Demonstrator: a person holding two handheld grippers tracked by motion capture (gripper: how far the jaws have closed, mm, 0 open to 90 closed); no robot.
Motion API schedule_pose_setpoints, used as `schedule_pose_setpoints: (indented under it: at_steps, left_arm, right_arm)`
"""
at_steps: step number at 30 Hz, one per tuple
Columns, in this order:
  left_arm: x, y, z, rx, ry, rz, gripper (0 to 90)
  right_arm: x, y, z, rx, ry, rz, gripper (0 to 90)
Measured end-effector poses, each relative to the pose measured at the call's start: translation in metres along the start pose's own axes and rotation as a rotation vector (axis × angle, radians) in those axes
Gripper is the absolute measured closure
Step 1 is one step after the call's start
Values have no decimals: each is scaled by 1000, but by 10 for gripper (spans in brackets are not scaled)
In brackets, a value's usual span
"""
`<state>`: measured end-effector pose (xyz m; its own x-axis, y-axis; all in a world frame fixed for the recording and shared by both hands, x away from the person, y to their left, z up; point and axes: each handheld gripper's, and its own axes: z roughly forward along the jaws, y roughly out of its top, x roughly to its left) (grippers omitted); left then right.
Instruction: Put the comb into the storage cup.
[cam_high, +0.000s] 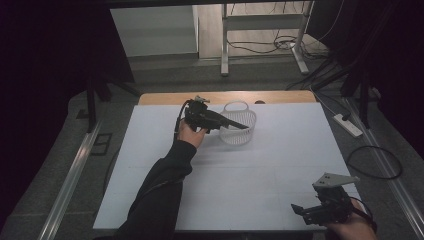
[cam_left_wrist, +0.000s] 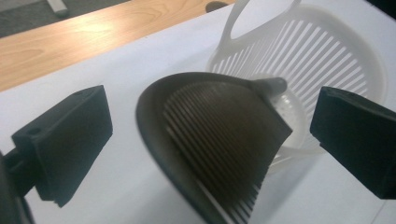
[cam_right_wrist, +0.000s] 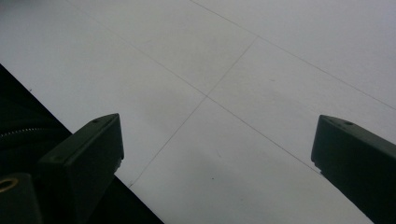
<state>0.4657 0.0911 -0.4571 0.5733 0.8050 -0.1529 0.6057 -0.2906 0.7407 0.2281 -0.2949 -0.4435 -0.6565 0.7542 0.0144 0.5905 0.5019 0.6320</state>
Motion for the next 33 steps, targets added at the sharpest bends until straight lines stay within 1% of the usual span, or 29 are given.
schedule_pose_setpoints:
  at_steps: [5, 7, 9, 11, 14, 17, 19, 23, 33]
  left_arm:
    - [2, -1, -6, -6, -11, 23, 0]
    - [3, -1, -9, -8, -7, 27, 0]
    - [5, -1, -12, -10, -18, 28, 0]
    - [6, -1, -15, -13, -13, 32, 0]
    - [7, -2, -19, -13, -19, 37, 0]
    - [8, -5, -22, -14, -24, 47, 0]
    - [9, -8, -24, -13, -21, 57, 0]
    - [12, -13, -25, -18, -17, 63, 0]
    - [11, -21, -33, -44, -36, 82, 0]
  right_arm:
    - [0, 0, 0, 2, -1, -1, 29]
    - [0, 0, 0, 3, -2, -1, 29]
    - [0, 0, 0, 3, -2, -2, 29]
    - [0, 0, 0, 4, -3, -3, 28]
    - [0, 0, 0, 5, -2, -4, 29]
    - [0, 0, 0, 6, -1, -4, 29]
    - [0, 0, 1, 5, -2, -4, 29]
    - [1, 0, 1, 6, -2, -6, 28]
    - [0, 0, 1, 6, -4, -3, 25]
